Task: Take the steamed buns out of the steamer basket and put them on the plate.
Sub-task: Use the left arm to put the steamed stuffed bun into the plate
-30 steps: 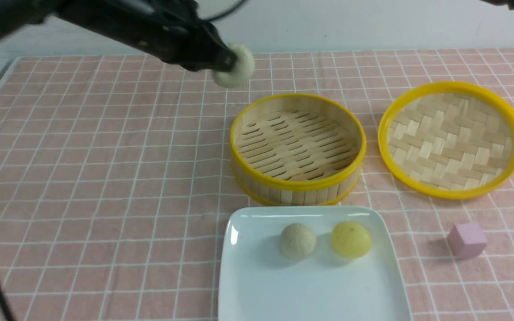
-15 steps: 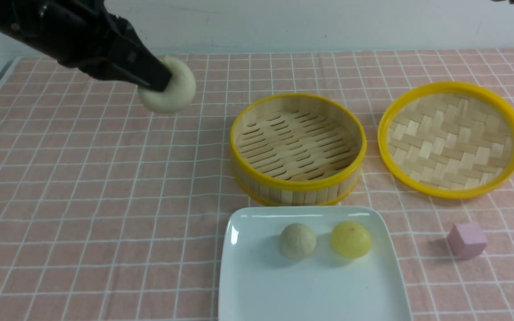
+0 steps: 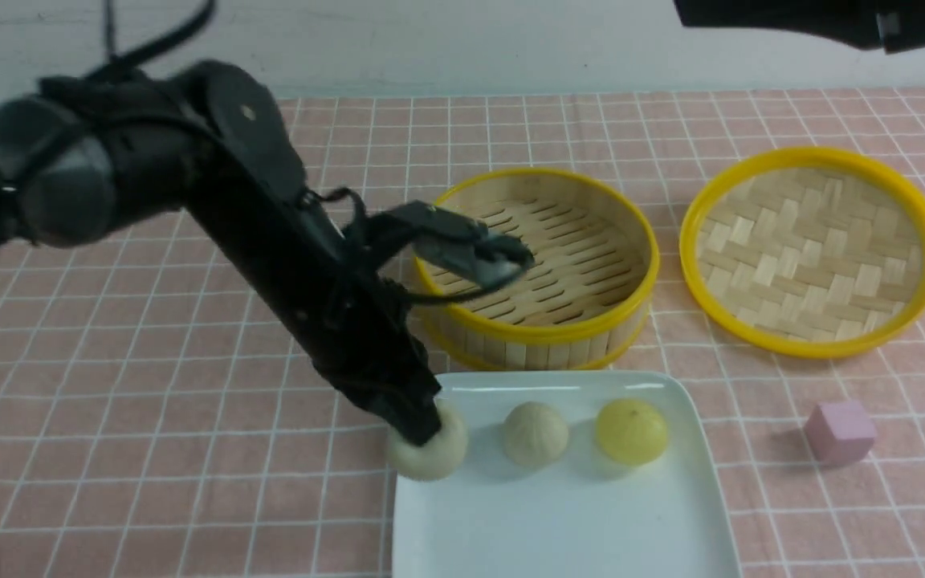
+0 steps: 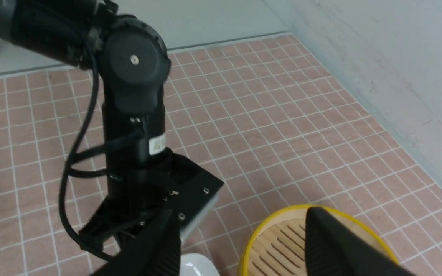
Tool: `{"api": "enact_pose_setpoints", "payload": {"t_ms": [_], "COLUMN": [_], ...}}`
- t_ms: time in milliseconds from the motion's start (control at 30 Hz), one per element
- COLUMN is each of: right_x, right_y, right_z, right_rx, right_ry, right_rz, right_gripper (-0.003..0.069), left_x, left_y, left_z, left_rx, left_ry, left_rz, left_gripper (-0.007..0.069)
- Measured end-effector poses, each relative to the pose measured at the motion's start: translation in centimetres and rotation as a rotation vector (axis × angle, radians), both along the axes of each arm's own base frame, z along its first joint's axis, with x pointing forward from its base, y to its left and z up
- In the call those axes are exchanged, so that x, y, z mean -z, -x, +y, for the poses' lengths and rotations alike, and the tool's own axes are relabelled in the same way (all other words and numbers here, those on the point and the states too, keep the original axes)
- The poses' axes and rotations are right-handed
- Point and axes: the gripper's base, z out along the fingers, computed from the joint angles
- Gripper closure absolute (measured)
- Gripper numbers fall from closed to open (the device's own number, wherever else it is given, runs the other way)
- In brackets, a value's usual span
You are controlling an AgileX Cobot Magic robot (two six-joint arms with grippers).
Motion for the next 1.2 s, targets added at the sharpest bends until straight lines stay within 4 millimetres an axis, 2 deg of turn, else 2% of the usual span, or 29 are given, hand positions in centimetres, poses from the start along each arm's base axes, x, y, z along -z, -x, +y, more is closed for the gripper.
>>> {"api": "enact_pose_setpoints", "payload": {"t_ms": [33, 67, 100, 167, 300, 800, 967, 1100, 1200], "right_x": [0.2, 0.2, 0.2, 0.3, 0.3, 0.3, 0.2, 0.2, 0.2], "right_y": [-0.1, -0.1, -0.1, -0.1, -0.1, -0.1, -0.2, -0.3, -0.3], "right_z": [0.0, 0.0, 0.0, 0.0, 0.0, 0.0, 0.0, 0.0, 0.0], "right_rx": [0.001, 0.001, 0.002, 0.002, 0.002, -0.001, 0.009, 0.012, 0.013], "right_ry": [0.001, 0.001, 0.002, 0.002, 0.002, 0.011, 0.005, 0.003, 0.003], "right_rz": [0.005, 0.004, 0.006, 0.008, 0.008, -0.007, -0.015, -0.018, -0.018], "right_gripper": [0.0219, 0.0219, 0.0219, 0.0219, 0.0219, 0.0219, 0.0219, 0.0219, 0.0219], "left_x": [1.1, 1.1, 2.5, 3.9, 5.0, 4.9, 4.2, 3.1, 1.8], "left_y": [-0.4, -0.4, -0.9, -1.5, -2.4, -2.6, -2.9, -3.3, -3.6], "left_z": [-0.4, -0.4, -0.8, -1.0, -1.3, -2.0, -2.2, -2.6, -2.9], "left_rx": [-0.001, -0.002, -0.011, -0.028, -0.075, -0.144, -0.117, -0.084, -0.065], "left_ry": [-0.013, -0.013, -0.024, -0.033, -0.015, 0.063, 0.066, 0.074, 0.088], "left_rz": [0.000, -0.004, 0.002, 0.001, -0.040, -0.020, -0.013, -0.010, -0.005], "left_gripper": [0.0589, 0.0589, 0.0589, 0.0589, 0.0588, 0.0584, 0.0564, 0.0492, 0.0387]}}
